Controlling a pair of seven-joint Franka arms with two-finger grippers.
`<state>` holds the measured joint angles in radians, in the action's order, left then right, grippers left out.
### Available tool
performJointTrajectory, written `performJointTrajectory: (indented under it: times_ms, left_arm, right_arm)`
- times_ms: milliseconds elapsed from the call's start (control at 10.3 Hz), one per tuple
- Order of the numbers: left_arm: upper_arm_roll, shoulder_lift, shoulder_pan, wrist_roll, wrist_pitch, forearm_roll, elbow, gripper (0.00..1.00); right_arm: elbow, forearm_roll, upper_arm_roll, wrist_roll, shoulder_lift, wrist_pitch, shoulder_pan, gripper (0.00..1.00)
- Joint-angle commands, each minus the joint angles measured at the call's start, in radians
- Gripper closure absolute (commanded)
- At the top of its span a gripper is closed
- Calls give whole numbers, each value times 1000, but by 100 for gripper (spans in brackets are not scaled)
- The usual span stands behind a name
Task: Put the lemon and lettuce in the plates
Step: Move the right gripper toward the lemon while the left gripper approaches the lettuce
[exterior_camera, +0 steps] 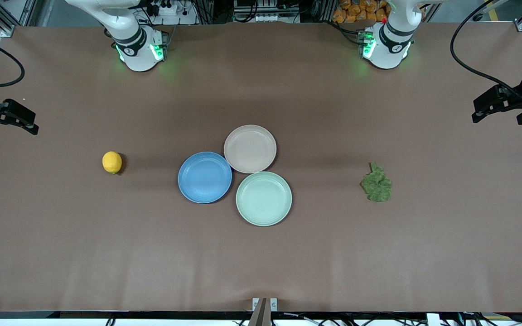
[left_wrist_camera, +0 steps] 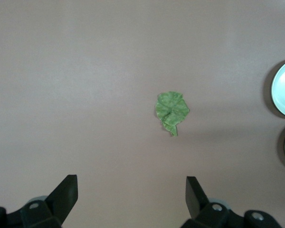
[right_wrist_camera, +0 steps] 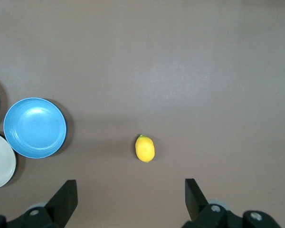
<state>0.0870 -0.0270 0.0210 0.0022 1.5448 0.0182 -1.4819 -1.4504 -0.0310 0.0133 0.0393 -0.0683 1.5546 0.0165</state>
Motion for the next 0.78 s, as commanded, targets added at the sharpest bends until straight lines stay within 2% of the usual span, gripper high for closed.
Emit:
performJointTrajectory:
  times_ms: [0, 388, 582, 679]
  left_arm:
    - [-4, 7, 3, 19, -6, -14, 5, 0]
    - [-9, -10, 5, 18, 9, -11, -6, 0]
    - [-3, -37, 2, 16, 41, -12, -44, 0]
    - [-1, -34, 3, 15, 88, -17, -96, 0]
  right_arm:
    - [4, -1, 7, -1, -1, -7, 13, 0]
    - [-25, -1, 7, -9, -2, -27, 10, 0]
    - [-30, 0, 7, -13, -34, -22, 13, 0]
    - [-51, 8, 5, -12, -42, -11, 23, 0]
